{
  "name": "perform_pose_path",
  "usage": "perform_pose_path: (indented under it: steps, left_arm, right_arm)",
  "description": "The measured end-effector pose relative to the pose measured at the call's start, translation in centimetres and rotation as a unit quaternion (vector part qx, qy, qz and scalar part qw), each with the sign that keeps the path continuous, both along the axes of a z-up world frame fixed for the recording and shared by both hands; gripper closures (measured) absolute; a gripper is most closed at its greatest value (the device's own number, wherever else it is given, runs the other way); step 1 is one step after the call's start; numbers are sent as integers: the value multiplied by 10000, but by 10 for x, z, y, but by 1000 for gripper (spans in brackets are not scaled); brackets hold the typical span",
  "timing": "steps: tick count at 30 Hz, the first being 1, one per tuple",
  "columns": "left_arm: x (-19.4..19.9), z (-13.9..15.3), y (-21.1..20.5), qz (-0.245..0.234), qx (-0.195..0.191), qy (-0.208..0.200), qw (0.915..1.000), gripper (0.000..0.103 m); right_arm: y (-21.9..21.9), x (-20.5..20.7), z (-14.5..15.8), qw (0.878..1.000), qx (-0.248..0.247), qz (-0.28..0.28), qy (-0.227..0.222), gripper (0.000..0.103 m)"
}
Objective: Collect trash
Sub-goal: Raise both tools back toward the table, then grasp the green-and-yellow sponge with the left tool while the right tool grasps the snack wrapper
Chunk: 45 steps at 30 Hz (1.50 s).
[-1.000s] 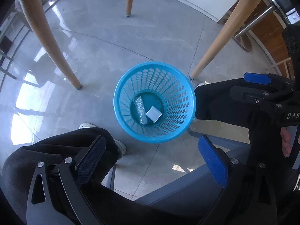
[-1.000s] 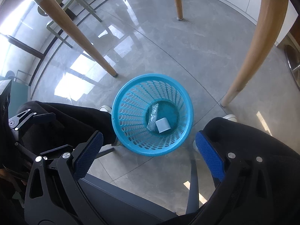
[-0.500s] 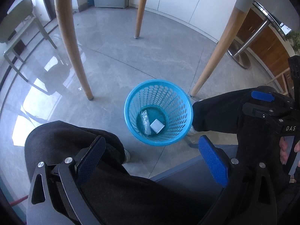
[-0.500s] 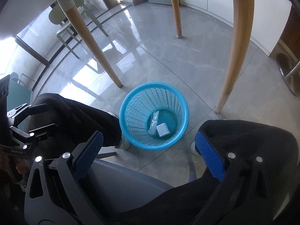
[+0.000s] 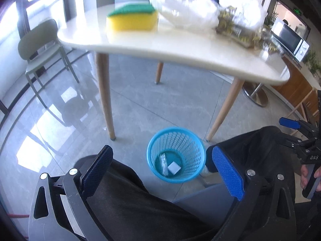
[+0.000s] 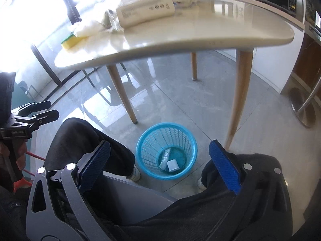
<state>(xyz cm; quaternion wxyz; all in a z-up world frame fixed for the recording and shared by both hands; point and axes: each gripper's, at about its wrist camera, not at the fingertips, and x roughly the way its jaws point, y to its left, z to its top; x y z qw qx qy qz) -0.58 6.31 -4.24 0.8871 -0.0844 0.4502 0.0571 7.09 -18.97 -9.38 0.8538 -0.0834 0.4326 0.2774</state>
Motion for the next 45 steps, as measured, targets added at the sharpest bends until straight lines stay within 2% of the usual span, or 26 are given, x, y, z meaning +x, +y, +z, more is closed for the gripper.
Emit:
perform_pose_path:
  steps: [8, 14, 17, 22, 28, 33, 35, 37, 39, 41, 42, 43, 44, 45]
  left_arm:
    - [10, 35, 9, 161, 468, -567, 9972, 6]
    - [29, 55, 23, 252, 702, -809, 9939, 6]
    - [41, 62, 31, 275, 725, -831, 9935, 6]
    - [63, 65, 38, 168, 909, -814, 9924, 6]
    - [86, 61, 46, 110, 883, -707, 9935, 6]
    - [102, 57, 51, 22, 863, -666, 9940, 6]
    - [108, 56, 52, -9, 853, -638, 9943, 6]
    - [112, 55, 54, -25, 854, -624, 9944, 6]
    - [115, 56, 56, -61, 818, -641, 9946, 6]
    - [117, 56, 57, -80, 787, -677, 9946, 7]
    - [118, 56, 58, -83, 780, -682, 9946, 7]
    - [119, 56, 59, -85, 778, -689, 9946, 10]
    - [119, 56, 60, -81, 753, -693, 9947, 18]
    - [120, 55, 61, -72, 716, -679, 9951, 22]
  right_arm:
    - [8, -20, 64, 9960, 594, 486, -454, 9]
    - [25, -14, 92, 9909, 785, 805, -740, 9]
    - [33, -4, 98, 9894, 789, 898, -828, 9]
    - [46, 14, 96, 9886, 886, 998, -702, 9]
    - [65, 30, 91, 9880, 872, 1074, -684, 9]
    - [75, 44, 88, 9886, 888, 1032, -641, 16]
    - [78, 48, 85, 9888, 937, 1019, -553, 25]
    - [80, 52, 81, 9892, 992, 979, -444, 28]
    - [83, 56, 79, 9891, 1037, 968, -393, 35]
    - [85, 57, 76, 9896, 988, 966, -387, 49]
    - [85, 57, 75, 9899, 971, 960, -385, 52]
    - [85, 58, 75, 9901, 970, 950, -366, 61]
    - [85, 58, 74, 9905, 960, 924, -342, 71]
    - [84, 59, 73, 9908, 965, 886, -334, 75]
